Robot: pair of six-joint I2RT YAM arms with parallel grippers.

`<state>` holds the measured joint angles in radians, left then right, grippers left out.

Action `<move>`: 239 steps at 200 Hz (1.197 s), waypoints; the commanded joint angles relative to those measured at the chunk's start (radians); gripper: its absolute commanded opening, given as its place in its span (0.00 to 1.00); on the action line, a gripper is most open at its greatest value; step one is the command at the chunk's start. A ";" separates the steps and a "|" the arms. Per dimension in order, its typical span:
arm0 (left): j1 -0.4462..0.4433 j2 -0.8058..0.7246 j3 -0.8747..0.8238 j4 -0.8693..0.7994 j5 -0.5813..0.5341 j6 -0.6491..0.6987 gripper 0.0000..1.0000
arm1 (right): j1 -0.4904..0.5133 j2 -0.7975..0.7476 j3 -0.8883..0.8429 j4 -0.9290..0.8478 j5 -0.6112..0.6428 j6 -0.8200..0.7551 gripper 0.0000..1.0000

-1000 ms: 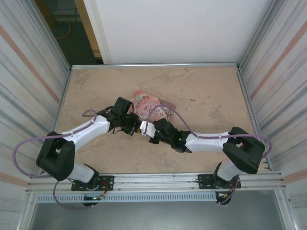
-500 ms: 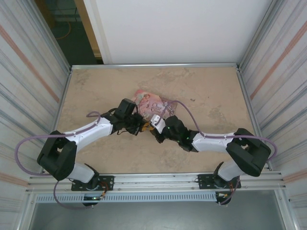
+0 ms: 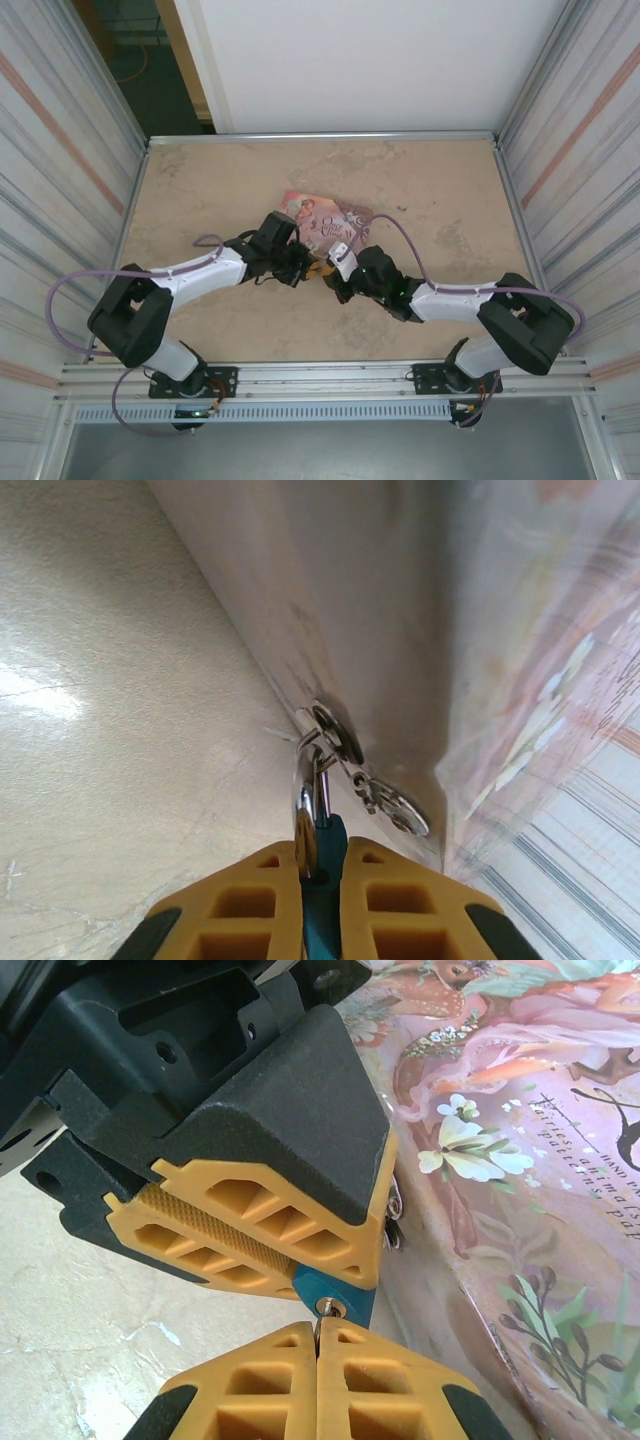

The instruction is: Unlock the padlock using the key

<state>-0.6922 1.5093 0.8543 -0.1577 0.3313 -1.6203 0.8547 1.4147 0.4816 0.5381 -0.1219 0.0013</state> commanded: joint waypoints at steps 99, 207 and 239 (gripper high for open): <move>-0.004 -0.007 0.020 -0.069 0.032 0.078 0.15 | -0.028 -0.031 -0.046 0.019 0.092 0.063 0.00; 0.036 -0.131 0.019 -0.147 -0.078 0.208 0.56 | -0.028 -0.110 -0.091 -0.011 0.085 0.117 0.00; 0.061 -0.187 0.056 -0.192 -0.146 0.323 0.57 | -0.035 -0.155 -0.081 -0.090 0.075 0.163 0.00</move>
<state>-0.6479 1.3834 0.8665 -0.2886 0.2676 -1.4178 0.8352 1.3090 0.4000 0.5064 -0.0528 0.1043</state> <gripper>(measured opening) 0.566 0.046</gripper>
